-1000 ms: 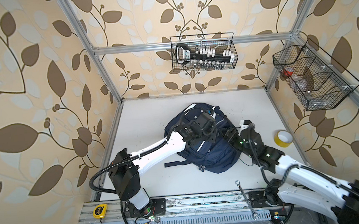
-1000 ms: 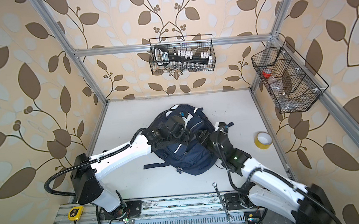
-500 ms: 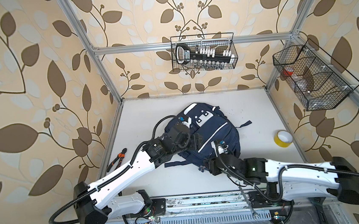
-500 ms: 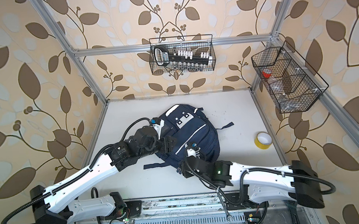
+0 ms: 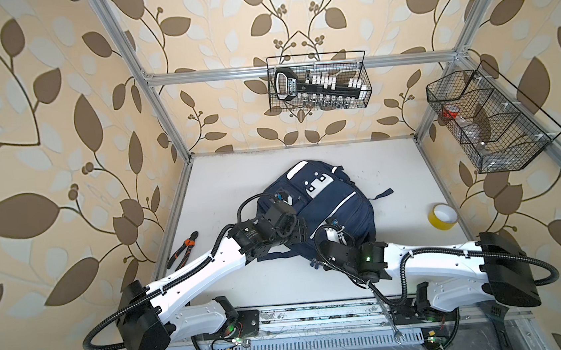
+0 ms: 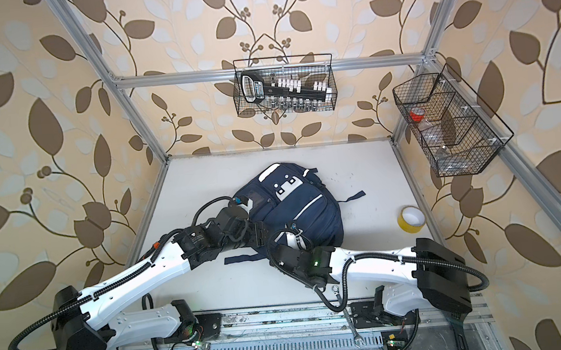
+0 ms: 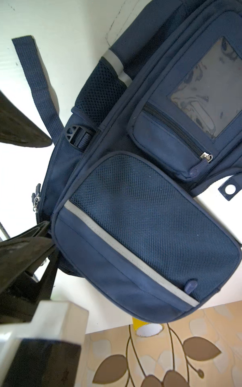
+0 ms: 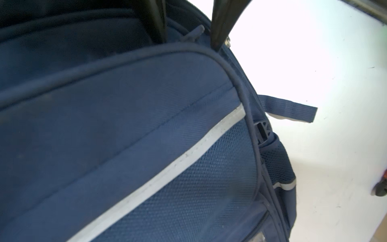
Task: Pack books, pencil case, and school supplies into a backpack
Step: Zip the student bag at the center of the table.
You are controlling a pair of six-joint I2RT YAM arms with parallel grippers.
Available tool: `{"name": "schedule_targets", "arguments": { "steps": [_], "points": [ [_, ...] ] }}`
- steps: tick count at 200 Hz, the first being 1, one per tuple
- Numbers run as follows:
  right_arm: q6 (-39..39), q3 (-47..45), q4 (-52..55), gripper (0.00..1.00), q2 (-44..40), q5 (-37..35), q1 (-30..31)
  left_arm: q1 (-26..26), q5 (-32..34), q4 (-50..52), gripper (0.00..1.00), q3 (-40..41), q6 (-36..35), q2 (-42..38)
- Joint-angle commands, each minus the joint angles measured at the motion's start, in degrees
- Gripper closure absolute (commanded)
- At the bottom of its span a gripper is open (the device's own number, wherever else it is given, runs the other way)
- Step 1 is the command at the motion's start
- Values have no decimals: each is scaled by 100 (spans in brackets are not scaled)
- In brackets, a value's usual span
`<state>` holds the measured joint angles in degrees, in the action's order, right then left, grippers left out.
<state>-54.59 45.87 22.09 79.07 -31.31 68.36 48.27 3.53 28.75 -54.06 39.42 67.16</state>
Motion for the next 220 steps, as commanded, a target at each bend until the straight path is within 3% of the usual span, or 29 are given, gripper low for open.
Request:
{"name": "schedule_targets", "arguments": {
  "steps": [1,40,71,90,112,144,164,182,220],
  "points": [
    [-80,31,15,69,69,-146,-119,-71,78,-137,32,-6,142,-27],
    [82,-33,332,100,-422,-92,-240,-72,62,-185,31,101,305,-11],
    [567,-142,547,100,-1403,149,-228,145,-285,-1091,29,677,862,-29],
    [893,-109,489,100,-1763,606,-312,586,-143,-1831,1,1080,1371,-53],
    [1029,-53,297,100,-1754,1080,-378,1059,343,-2381,1,1240,1797,-186],
    [1005,9,-64,100,-1580,1394,-376,1060,1184,-2316,1,1551,2974,-460],
    [962,58,-225,100,-1559,1459,-376,877,894,-2903,1,1737,3438,-410],
    [920,111,-313,100,-1518,1538,-379,852,655,-3166,12,1601,3552,-133],
    [846,126,-406,100,-1456,1594,-374,833,150,-3430,66,1377,3695,368]
  ]
}}
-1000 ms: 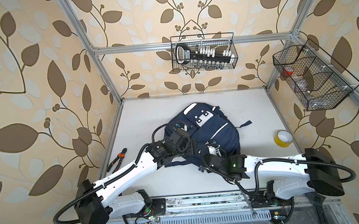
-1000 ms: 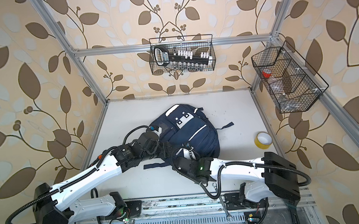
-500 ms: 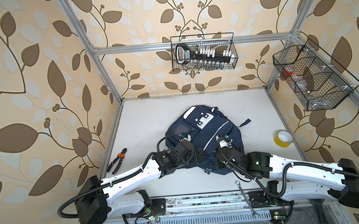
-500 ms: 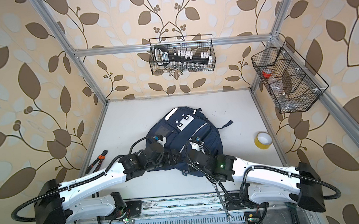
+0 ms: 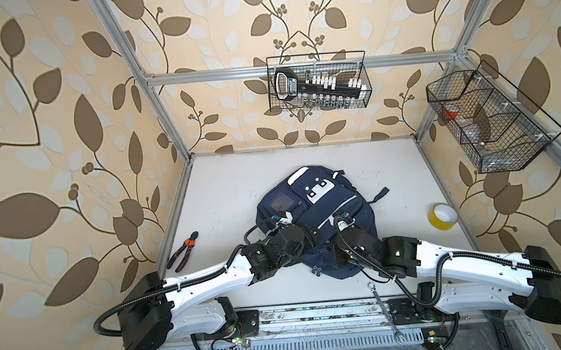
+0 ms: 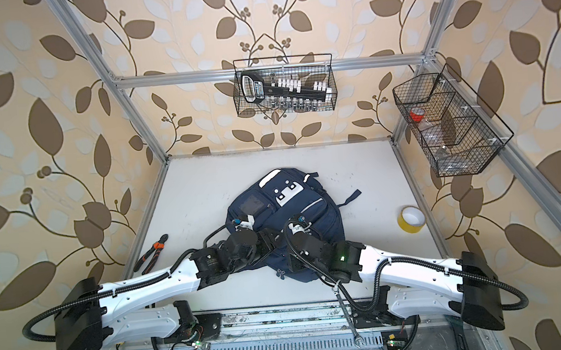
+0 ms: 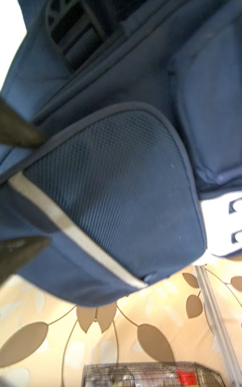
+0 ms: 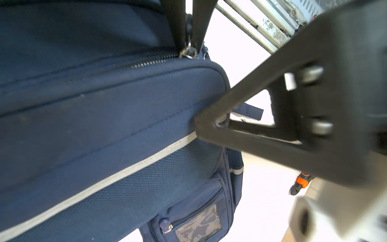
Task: Pack books, pencil case, and school supplies into a backpack
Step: Zip the student bag at the center of the table.
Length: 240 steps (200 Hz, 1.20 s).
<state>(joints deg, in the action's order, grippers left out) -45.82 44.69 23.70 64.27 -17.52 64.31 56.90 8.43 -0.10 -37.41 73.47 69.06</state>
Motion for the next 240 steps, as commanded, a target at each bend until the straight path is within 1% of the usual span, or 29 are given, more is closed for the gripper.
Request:
{"name": "schedule_targets", "arguments": {
  "steps": [1,8,18,23,36,48,63,78,86,91,106,122,134,142,153,161,164,174,179,184,188,192,193,197,199,203,219,232,240],
  "points": [
    [-40,243,-568,100,24,219,30,-35,-349,-535,67,-299,290,187],
    [-48,235,-602,100,37,238,30,-30,-392,-522,77,-328,316,223],
    [-58,219,-633,100,63,249,31,-39,-377,-511,86,-303,380,194],
    [-58,216,-622,100,76,245,33,-54,-323,-477,100,-277,395,140],
    [-67,225,-547,100,97,149,30,-119,-114,-111,100,-314,366,-55],
    [-54,249,-278,100,91,-126,25,-292,-8,230,100,-359,250,-294],
    [-6,368,442,100,103,-682,-37,-714,-146,762,100,-381,87,-646],
    [103,296,942,100,12,-955,-398,-1213,-327,1185,100,-283,-151,-1053],
    [272,119,979,100,-95,-808,-816,-1612,-660,1382,100,-198,-235,-1234],
    [380,-12,962,100,-169,-643,-1199,-1870,-922,1430,100,-139,-300,-1325],
    [840,-383,590,100,-377,-164,-2191,-2656,-1674,1714,100,-56,-611,-1488],
    [1206,-514,189,100,-301,133,-2874,-3478,-2316,2037,100,-84,-1041,-1483],
    [1468,-421,-2,100,-11,157,-3161,-4155,-2839,2093,100,-48,-1303,-1406],
    [1652,-288,-111,100,149,267,-3228,-4607,-3119,2181,100,-79,-1499,-1282],
    [1815,-194,-327,100,182,589,-3175,-5174,-3535,2150,100,-148,-1821,-957],
    [1814,-82,-343,100,147,713,-2967,-5456,-4002,2152,100,-344,-2213,-587],
    [1814,-45,-353,100,122,722,-2841,-5525,-4138,2395,100,-508,-2369,-461],
    [1743,11,-419,100,46,796,-2485,-5493,-4168,3058,78,-1088,-2872,-272],
    [1677,29,-432,100,29,864,-2230,-5368,-4051,3275,69,-1238,-2955,-387],
    [1622,41,-430,100,29,914,-2105,-5219,-3822,3424,59,-1298,-2934,-619],
    [1544,42,-433,100,24,933,-1974,-5084,-3665,3486,47,-1304,-2858,-854],
    [1473,39,-456,100,24,942,-1865,-4943,-3539,3525,32,-1304,-2759,-1096],
    [1450,35,-464,100,29,943,-1837,-4913,-3509,3538,30,-1304,-2733,-1158],
    [1367,1,-502,100,26,949,-1749,-4770,-3411,3588,8,-1304,-2613,-1371],
    [1331,-16,-534,100,31,960,-1706,-4691,-3361,3618,3,-1304,-2554,-1488],
    [1264,-52,-615,100,25,983,-1654,-4529,-3287,3667,1,-1304,-2491,-1682],
    [1020,-176,-915,100,48,998,-1382,-3693,-2890,3788,1,-1154,-1645,-2175],
    [907,-145,-1014,100,119,914,-1162,-2877,-2470,3402,1,-826,-922,-2345],
    [846,-93,-1026,100,155,846,-1047,-2435,-2150,3128,1,-699,-607,-2318]
  ]
}}
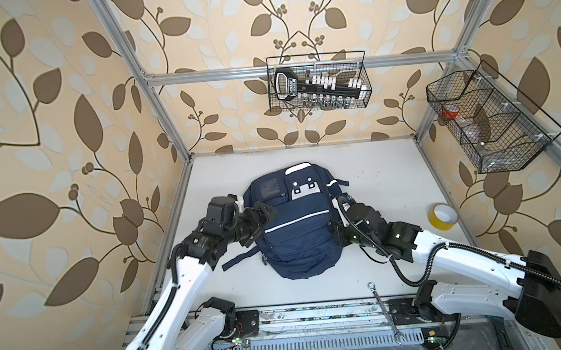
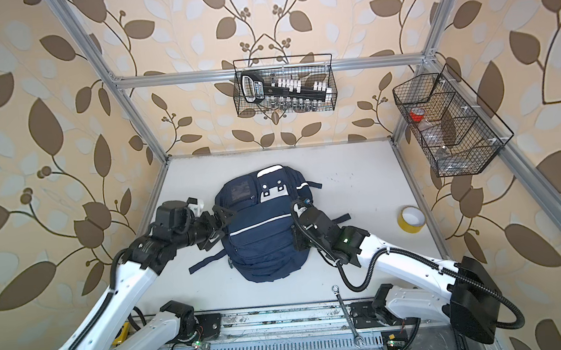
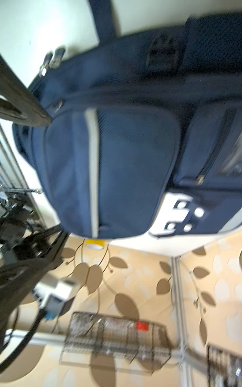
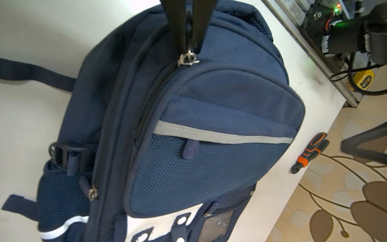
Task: Pack books, pencil case, and school supplies into a backpack
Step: Zip the student bag at the center of the table.
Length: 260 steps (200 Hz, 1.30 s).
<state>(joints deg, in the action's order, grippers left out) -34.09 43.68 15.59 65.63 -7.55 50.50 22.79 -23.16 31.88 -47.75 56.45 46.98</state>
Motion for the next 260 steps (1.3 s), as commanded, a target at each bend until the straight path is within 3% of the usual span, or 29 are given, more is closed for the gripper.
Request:
{"name": "schedule_targets", "arguments": {
  "steps": [1,16,43,108,117,125,147,167,197,225,260],
  "points": [
    [-336,17,-215,100,24,-159,349,1028,1051,-104,1,344,1140,-102],
    [-432,76,-194,100,34,-245,506,1547,1463,-438,1,417,1595,226],
    [-544,135,46,100,-122,-442,749,1939,1818,-1595,1,753,2556,732],
    [-697,-76,296,100,-564,-418,830,2039,2305,-2214,3,-46,2650,2429],
    [-687,-83,394,100,-562,-478,836,2029,2286,-2485,14,-27,2618,2568],
    [-687,-91,511,100,-544,-569,837,2037,2241,-2679,30,-24,2594,2627],
    [-627,-92,832,100,-593,-865,815,2037,2276,-2318,100,-180,2451,2605],
    [-549,-41,1251,100,-647,-1201,484,2013,2537,-2028,100,-15,2362,2307],
    [-224,-73,1776,100,-586,-1622,-1017,1817,2736,-1699,100,450,2219,1680],
    [235,-67,1473,100,-403,-1653,-2110,1434,2470,-1384,100,659,1896,1280],
    [758,374,836,100,288,-1146,-2379,1369,2034,-1487,100,783,1777,1292]
  ]
}}
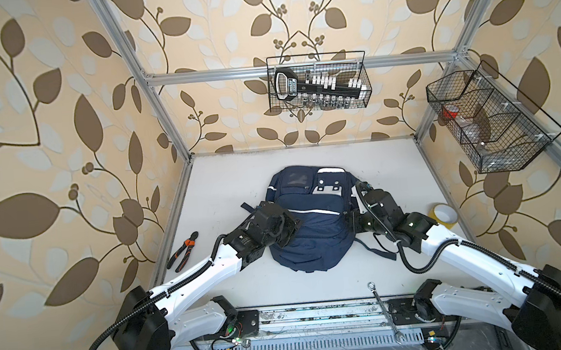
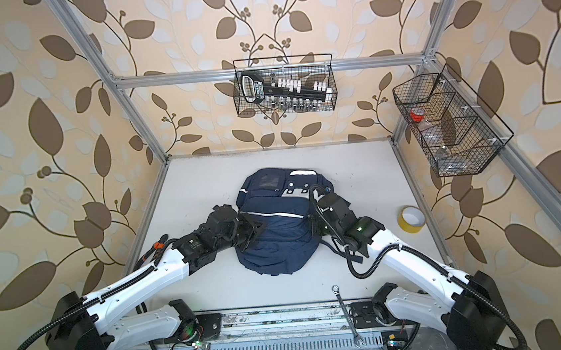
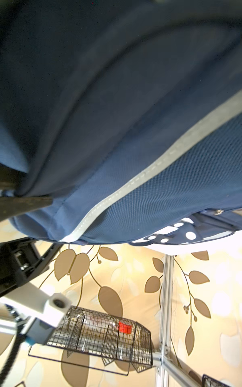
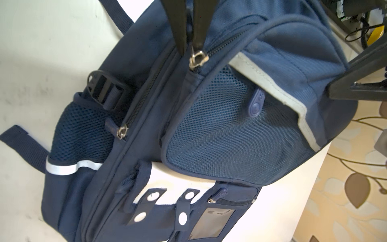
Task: Pack books, pencil case, and school supplies into a backpack
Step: Zip the student bag at the center of the table, then reset both arms
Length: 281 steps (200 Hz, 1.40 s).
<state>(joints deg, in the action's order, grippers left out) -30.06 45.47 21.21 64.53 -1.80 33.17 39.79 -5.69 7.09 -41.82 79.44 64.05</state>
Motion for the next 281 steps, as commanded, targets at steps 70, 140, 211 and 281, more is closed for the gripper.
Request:
{"name": "schedule_targets", "arguments": {
  "steps": [70,140,211,281],
  "points": [
    [818,374,64,59,697,-1035,-141,-495,271,663,62,791,-721,-985],
    [490,955,1053,16,-887,-2235,-75,-598,-64,2272,1,-1246,-2560,-542],
    [250,1108,684,16,-814,-2377,-666,-619,1682,3437,1,-2227,-4388,-1357],
    [-96,-428,-809,10,-1330,-3784,-1261,-774,4455,2203,1,-1389,-6438,-1131]
  ]
}}
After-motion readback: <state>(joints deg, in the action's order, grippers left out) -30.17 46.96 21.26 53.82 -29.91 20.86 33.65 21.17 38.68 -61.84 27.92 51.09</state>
